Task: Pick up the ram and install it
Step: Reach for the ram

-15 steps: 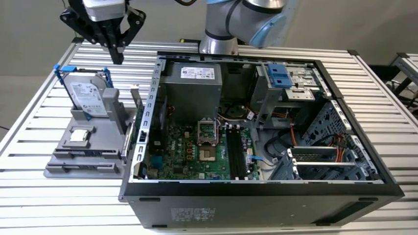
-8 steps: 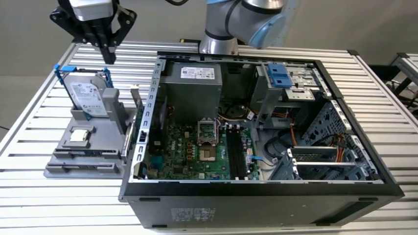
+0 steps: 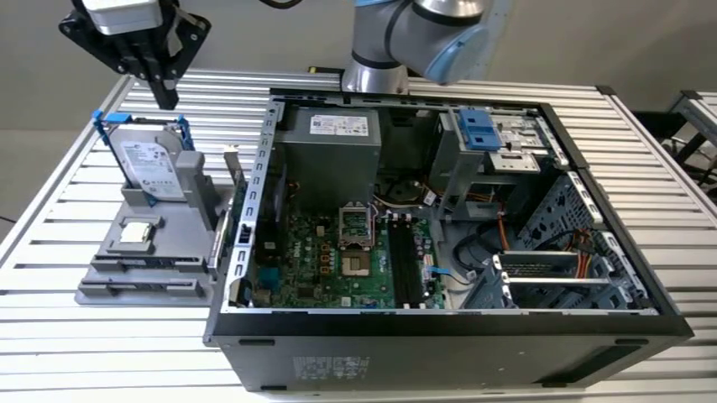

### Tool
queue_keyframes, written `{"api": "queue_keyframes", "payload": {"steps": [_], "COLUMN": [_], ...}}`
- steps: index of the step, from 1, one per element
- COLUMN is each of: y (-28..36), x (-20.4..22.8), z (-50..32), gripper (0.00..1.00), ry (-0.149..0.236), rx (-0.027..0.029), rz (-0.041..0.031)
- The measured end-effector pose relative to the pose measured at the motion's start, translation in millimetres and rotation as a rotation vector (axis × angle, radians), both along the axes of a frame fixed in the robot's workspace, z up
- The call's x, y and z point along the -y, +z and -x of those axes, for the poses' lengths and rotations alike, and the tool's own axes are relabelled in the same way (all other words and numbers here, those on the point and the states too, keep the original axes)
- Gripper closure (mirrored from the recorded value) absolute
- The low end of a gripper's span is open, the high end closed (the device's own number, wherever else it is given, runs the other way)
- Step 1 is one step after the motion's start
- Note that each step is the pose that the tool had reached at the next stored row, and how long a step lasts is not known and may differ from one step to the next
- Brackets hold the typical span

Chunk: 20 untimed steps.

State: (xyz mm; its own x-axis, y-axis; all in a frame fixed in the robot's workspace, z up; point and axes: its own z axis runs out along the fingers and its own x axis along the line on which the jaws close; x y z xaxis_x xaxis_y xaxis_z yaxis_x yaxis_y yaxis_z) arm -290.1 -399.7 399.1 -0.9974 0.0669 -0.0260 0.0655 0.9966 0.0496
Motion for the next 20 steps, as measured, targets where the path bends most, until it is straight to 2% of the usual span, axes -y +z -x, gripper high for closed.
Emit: {"api": "queue_keyframes", "payload": {"steps": [20], "y": [-0.2], "x": [0.0], "z": [69.0], "gripper": [1.0], "ry": [0.0], "rx": [0.0], "rz": [0.0]}}
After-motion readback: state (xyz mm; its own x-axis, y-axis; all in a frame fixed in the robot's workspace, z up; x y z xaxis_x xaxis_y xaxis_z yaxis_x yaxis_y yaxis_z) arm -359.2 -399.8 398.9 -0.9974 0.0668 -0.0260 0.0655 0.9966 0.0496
